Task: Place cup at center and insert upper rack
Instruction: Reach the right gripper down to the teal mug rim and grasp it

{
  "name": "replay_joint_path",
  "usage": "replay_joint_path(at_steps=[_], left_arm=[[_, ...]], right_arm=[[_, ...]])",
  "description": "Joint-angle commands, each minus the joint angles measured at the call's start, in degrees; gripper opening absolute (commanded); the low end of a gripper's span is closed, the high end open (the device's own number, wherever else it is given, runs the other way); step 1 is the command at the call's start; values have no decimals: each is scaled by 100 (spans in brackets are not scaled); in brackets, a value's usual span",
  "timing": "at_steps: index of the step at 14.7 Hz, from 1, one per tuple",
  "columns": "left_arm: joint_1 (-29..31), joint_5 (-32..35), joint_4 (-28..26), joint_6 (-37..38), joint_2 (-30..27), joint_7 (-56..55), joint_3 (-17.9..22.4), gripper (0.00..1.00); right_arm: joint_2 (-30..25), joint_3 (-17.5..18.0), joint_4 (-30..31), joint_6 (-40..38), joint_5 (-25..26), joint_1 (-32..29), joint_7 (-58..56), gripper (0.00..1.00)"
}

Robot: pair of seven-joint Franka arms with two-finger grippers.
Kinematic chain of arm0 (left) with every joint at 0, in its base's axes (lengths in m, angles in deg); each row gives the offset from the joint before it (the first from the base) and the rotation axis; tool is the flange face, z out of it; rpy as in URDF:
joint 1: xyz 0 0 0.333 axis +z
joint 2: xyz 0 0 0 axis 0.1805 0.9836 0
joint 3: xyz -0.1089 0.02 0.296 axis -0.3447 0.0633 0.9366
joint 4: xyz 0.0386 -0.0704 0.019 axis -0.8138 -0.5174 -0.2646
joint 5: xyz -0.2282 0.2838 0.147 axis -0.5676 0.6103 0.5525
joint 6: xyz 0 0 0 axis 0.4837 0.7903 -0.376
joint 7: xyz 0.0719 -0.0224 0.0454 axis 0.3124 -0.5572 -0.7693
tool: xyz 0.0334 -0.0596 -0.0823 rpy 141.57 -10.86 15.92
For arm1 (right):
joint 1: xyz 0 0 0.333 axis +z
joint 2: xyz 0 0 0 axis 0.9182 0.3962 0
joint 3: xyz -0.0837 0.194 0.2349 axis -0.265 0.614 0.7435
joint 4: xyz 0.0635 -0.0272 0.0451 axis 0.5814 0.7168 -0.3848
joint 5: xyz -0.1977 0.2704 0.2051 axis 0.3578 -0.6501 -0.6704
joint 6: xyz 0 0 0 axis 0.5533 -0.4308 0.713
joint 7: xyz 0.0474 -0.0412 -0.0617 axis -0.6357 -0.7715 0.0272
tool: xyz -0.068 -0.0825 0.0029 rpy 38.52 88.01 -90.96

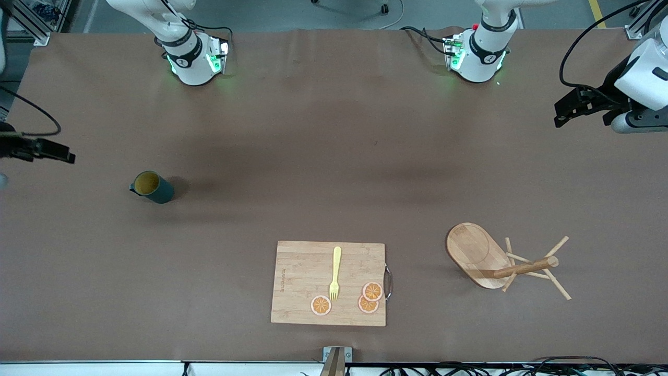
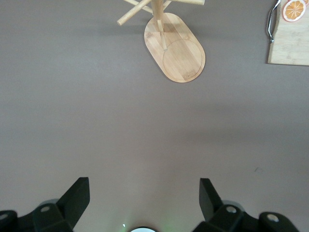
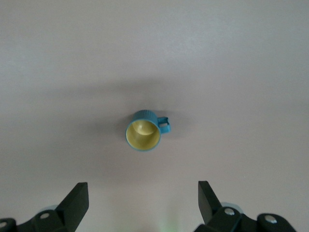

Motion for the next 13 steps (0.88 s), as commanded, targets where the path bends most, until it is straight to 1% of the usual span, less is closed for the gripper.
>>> replay_joint_path(at_steps=[1, 4, 5, 7, 8, 10, 13], left_arm=[[5, 37, 92, 75, -27, -41, -28, 100], [40, 37, 136, 93, -53, 37, 15, 100], [75, 46, 119, 110, -53, 38, 16, 100], [154, 37, 127, 102, -27, 46, 16, 100], [163, 28, 136, 67, -10, 38, 16, 100], [154, 20, 145, -73, 8, -6, 7, 100], [154, 20, 145, -162, 17, -24, 7, 100]], right_arm=[[-127, 51, 1024, 1035, -50, 62, -5, 100], [-13, 51, 1842, 2258, -50, 124, -713, 100], [57, 51, 1993, 2523, -50, 115, -1030, 100], [259, 51, 2134, 2719, -129, 10, -1505, 100], [286, 51, 2283, 2841, -268, -69, -1647, 100], [269, 42, 2713, 3254, -314, -244, -1858, 100], [234, 42, 3345, 3842, -436, -552, -1886, 100]])
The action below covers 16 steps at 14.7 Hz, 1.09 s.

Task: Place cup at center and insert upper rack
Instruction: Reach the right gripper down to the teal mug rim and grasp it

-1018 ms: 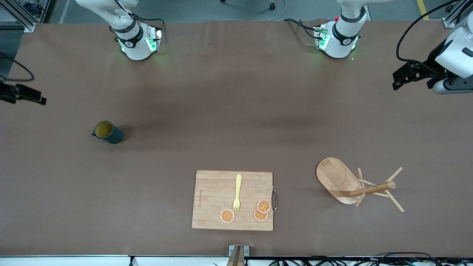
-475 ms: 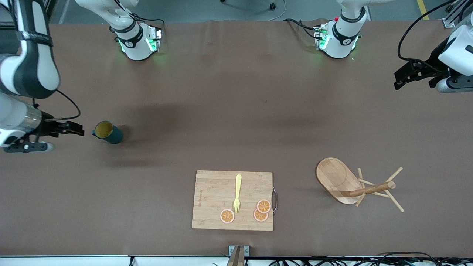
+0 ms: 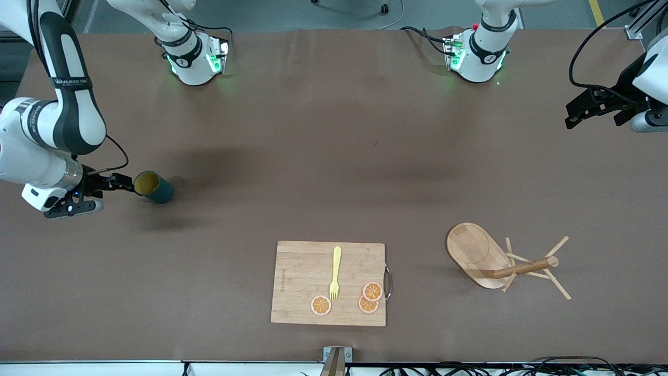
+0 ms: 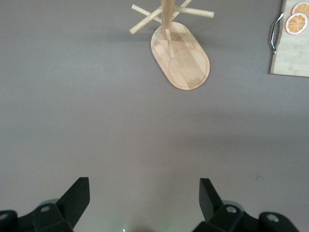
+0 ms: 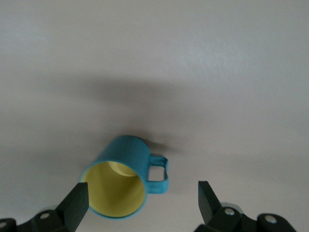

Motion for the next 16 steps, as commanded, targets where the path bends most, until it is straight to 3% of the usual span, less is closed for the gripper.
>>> replay_joint_path(at_steps=[1, 7, 12, 14, 16], left_arm=[[7, 20, 80, -37, 37, -36, -17, 100], [-19, 20, 80, -54, 99, -28, -34, 100], [-45, 20, 72, -115, 116, -28, -43, 100], [-46, 11, 80, -133, 125, -54, -61, 100], [-46, 11, 71, -168, 151, -54, -61, 100]], right_arm=[[-230, 55, 838, 697, -188, -257, -141, 100], [-275, 46, 1201, 901, -460, -274, -105, 95], [-222, 46, 1535, 1376, -714, -266, -97, 69], [-187, 46, 1535, 1377, -777, -266, -88, 51], [-187, 46, 1535, 1342, -786, -239, -18, 18]])
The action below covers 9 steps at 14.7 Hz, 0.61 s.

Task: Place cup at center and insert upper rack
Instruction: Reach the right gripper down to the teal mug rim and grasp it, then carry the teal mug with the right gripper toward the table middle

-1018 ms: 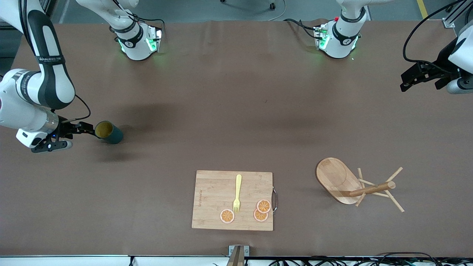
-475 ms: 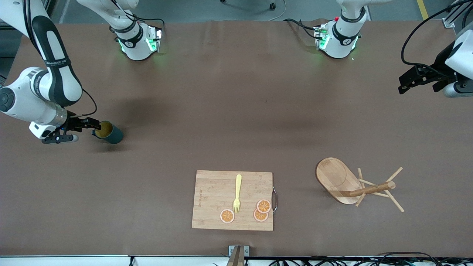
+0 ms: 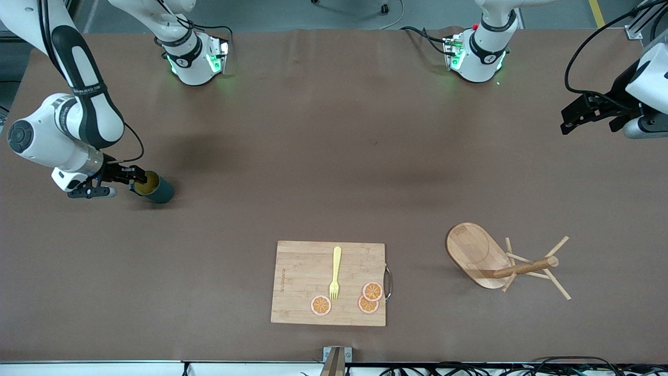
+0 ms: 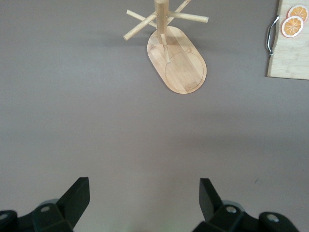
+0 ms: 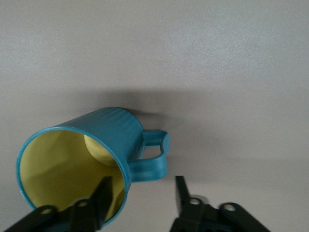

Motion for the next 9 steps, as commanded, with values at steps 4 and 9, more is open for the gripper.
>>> replay_joint_path(at_steps=[4, 9], left_arm=[[-28, 20, 71, -53, 93, -61, -22, 100], [-28, 20, 80, -53, 102, -52, -22, 100]], right_arm=[[-200, 40, 168, -86, -160, 367, 1217, 0], [-603, 49, 133, -464, -151, 1377, 3639, 0]])
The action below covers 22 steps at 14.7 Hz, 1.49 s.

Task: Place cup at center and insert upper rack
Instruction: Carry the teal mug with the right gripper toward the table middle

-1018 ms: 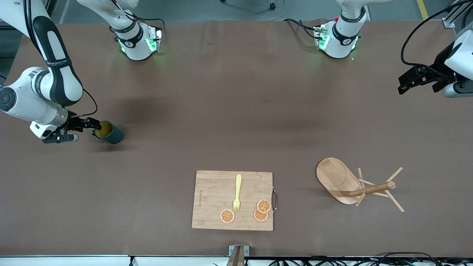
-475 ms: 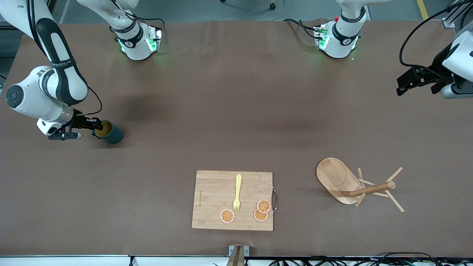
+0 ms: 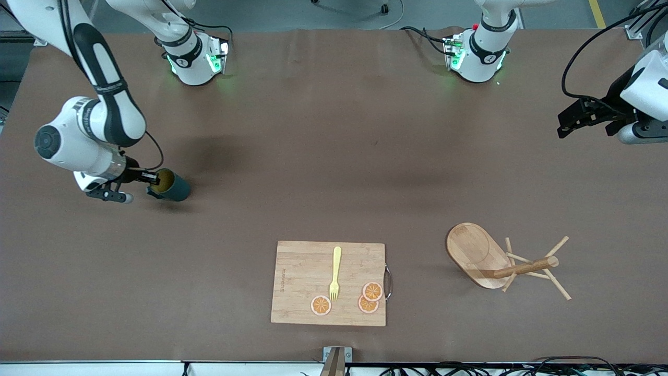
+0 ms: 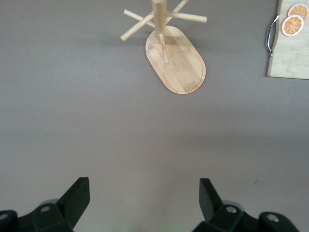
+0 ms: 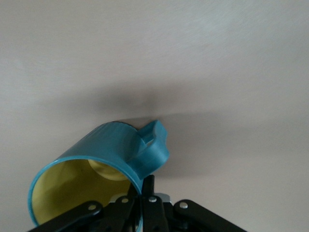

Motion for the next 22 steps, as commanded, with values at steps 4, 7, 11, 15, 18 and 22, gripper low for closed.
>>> replay_joint_path(at_steps=[4, 7, 11, 15, 18, 22], left_arm=[[-10, 29, 62, -74, 43, -43, -7, 100], [-10, 29, 62, -74, 78, -43, -7, 100], [-19, 29, 71, -127, 122, -43, -7, 100], [16, 81, 62, -144, 157, -25, -7, 100], [34, 81, 53, -197, 166, -16, -7, 100], [16, 81, 53, -258, 218, -16, -7, 100]], right_arm=[[-685, -30, -70, -463, -114, 1806, 3526, 0], [-607, -22, -561, -481, -114, 2851, 5581, 0], [7, -22, -1545, -472, -122, 4030, 8123, 0], [982, -22, -2608, -472, -122, 4875, 10399, 0], [1581, -22, -3233, -455, -148, 5279, 11352, 0], [2319, -22, -3927, -411, -175, 5675, 12134, 0]])
